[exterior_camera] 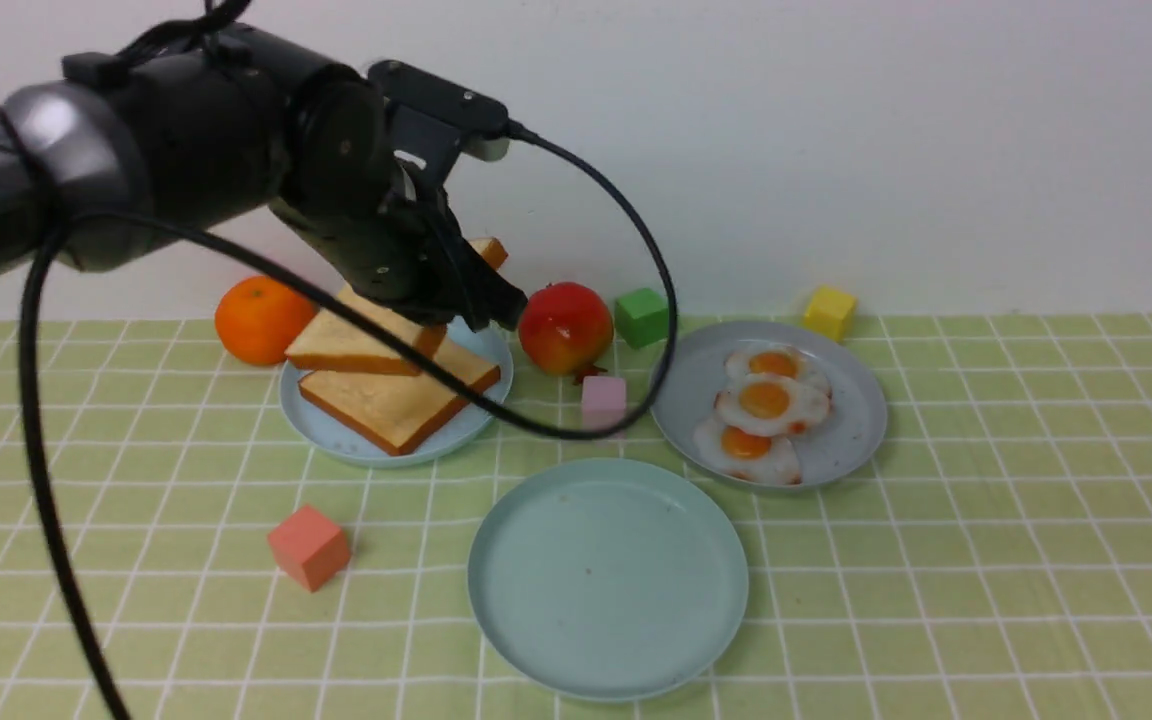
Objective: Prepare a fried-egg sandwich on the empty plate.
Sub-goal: Use the left arm to put a slice of bread into the empty plate in the middle, then use the right arm to grab a fried egg
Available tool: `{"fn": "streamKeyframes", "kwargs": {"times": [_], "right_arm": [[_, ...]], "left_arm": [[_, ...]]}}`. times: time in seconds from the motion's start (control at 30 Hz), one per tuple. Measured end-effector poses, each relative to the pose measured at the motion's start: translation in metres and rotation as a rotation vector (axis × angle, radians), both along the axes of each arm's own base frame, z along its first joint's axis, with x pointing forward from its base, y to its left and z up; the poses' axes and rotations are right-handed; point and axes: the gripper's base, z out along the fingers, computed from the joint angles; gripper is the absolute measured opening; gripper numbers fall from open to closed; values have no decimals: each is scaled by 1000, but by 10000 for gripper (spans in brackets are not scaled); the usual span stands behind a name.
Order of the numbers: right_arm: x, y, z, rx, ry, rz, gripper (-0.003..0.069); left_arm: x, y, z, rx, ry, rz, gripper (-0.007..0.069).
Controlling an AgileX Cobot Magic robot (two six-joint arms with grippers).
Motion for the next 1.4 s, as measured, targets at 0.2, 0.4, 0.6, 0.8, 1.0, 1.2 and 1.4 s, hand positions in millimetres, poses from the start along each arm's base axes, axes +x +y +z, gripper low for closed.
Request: {"fn": "streamKeyframes", "kwargs": {"times": [0.2, 0.4, 0.6, 0.8, 1.0, 1.2, 1.4], "right_arm": [[-10, -1, 3, -1, -39, 2, 49], [-19, -2, 5, -1, -79, 2, 49], [-24, -2, 6, 0, -91, 4, 49], [-27, -2, 6, 0, -97, 7, 52], [-28, -2, 6, -2, -94, 9, 55], [-22, -2, 6, 5, -91, -2, 59], [22, 1, -1, 45, 15, -58, 81]], "left_arm": [[-72, -57, -24, 24, 41, -253, 26], [-90, -88, -50, 50, 74, -350, 26], [-86, -98, -76, 73, 110, -363, 26], [-83, -102, -95, 101, 143, -366, 55], [-83, -102, -96, 100, 148, -364, 256], [-89, -99, -75, 9, 160, -294, 440], [-116, -74, 9, -144, 50, -267, 449]]}}
